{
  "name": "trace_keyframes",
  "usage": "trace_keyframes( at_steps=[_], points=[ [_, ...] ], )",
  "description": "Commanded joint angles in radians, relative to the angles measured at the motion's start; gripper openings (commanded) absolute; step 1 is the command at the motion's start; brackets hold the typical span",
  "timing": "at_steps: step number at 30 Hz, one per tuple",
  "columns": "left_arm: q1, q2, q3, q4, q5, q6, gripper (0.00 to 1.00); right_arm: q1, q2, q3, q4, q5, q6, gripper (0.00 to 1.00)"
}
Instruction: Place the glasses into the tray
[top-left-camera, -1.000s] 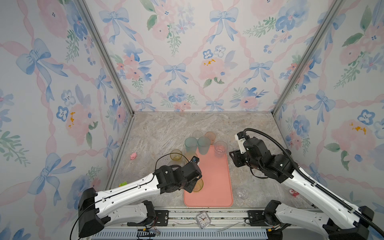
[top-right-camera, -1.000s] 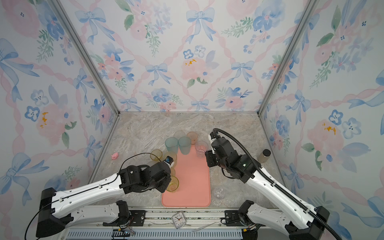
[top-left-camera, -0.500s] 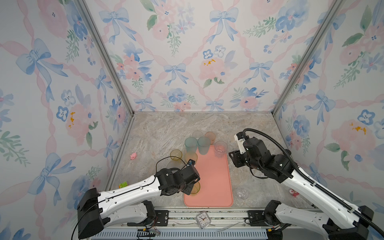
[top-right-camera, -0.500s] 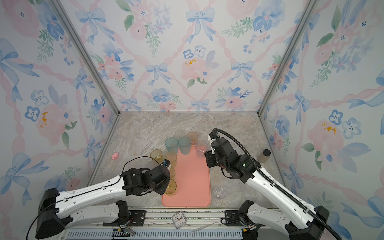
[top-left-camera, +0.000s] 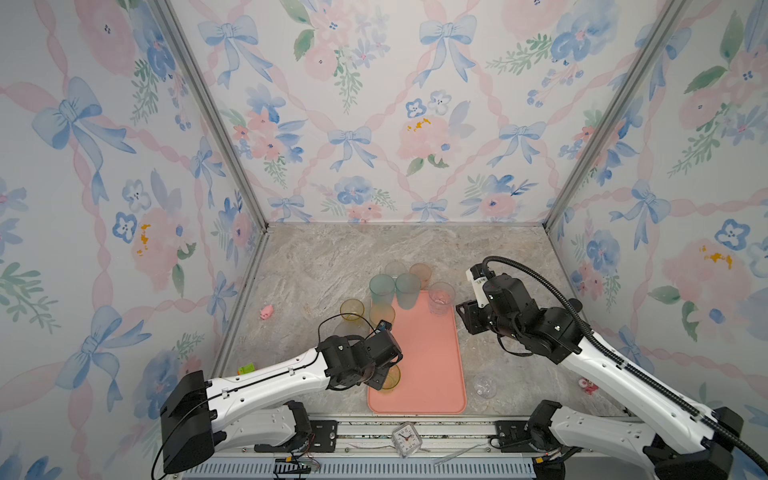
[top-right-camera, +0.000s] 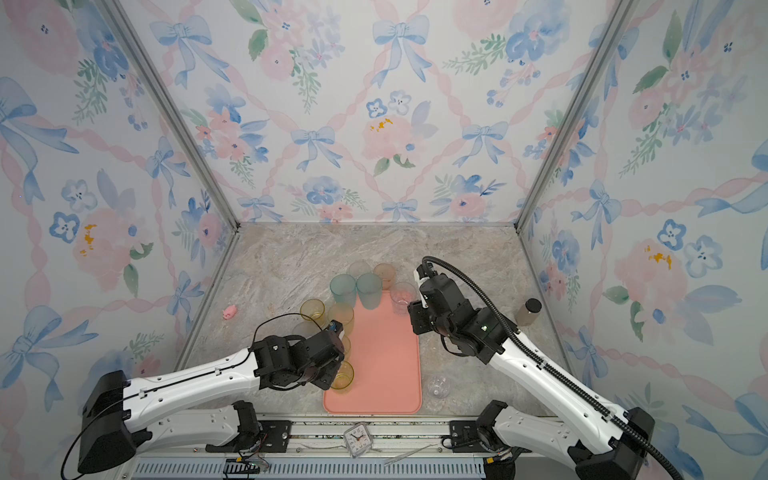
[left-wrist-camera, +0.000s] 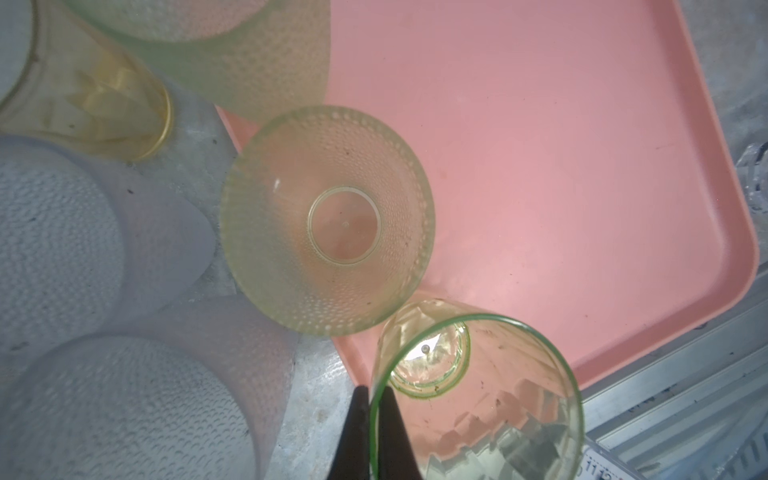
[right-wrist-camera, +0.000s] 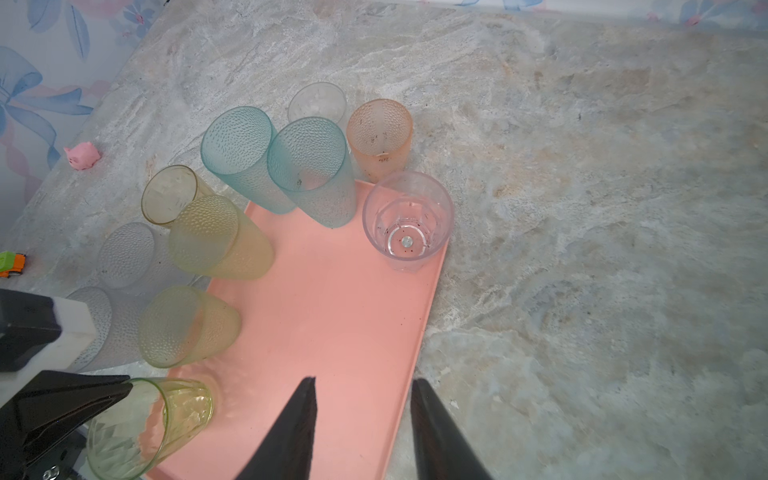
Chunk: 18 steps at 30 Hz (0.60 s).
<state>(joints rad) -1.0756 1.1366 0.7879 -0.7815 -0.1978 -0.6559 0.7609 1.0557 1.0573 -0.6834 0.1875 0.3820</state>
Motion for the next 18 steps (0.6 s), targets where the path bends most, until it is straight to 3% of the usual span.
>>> trace_keyframes(
  at_steps=[1, 18],
  points=[
    [0.012, 0.012, -0.007, 0.005, -0.002, 0.000, 0.00, 0.005, 0.010, -0.015, 0.015, -0.008, -0.002, 0.41],
    [0.014, 0.028, -0.019, 0.004, 0.010, -0.026, 0.02, 0.006, 0.011, -0.022, 0.021, -0.011, -0.003, 0.41]
  ],
)
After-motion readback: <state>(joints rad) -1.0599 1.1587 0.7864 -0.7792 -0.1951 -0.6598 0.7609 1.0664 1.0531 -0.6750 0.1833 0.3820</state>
